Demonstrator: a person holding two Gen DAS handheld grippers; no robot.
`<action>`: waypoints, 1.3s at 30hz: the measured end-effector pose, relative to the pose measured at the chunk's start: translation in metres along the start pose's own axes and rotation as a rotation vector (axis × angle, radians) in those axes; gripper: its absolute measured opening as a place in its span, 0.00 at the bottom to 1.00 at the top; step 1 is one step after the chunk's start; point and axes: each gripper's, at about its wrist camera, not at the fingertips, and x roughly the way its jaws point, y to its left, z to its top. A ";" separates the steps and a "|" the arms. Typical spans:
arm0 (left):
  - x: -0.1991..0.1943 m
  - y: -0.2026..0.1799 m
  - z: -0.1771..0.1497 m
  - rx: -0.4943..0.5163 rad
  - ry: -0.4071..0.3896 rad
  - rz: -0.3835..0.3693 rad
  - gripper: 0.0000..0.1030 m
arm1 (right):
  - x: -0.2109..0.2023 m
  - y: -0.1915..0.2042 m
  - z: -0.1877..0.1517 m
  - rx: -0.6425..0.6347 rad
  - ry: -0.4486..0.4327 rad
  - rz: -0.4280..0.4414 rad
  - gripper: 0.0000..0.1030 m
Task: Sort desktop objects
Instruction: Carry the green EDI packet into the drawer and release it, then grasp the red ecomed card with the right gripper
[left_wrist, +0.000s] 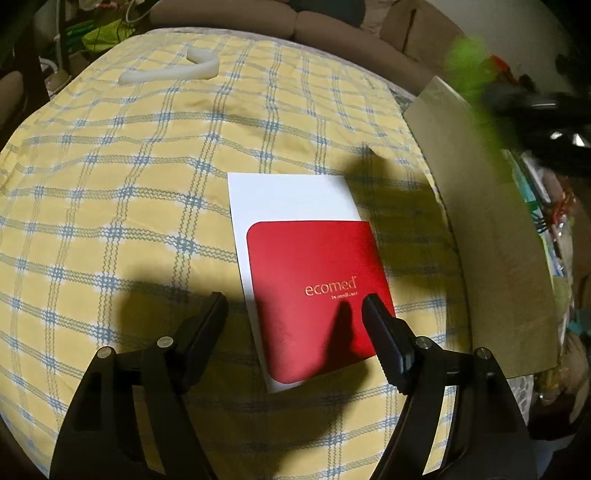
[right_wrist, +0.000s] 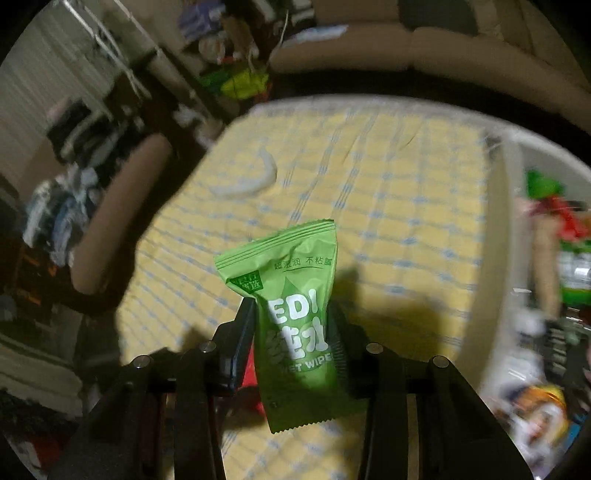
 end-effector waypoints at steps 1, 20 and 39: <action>0.000 -0.002 -0.001 0.009 0.000 0.004 0.70 | -0.023 -0.006 -0.002 0.008 -0.024 -0.005 0.38; 0.001 -0.013 -0.006 0.055 0.006 0.034 0.69 | -0.147 -0.193 -0.115 0.442 -0.036 -0.389 0.56; -0.005 -0.002 -0.010 0.049 0.002 -0.003 0.58 | -0.074 0.022 -0.073 0.054 -0.118 -0.056 0.63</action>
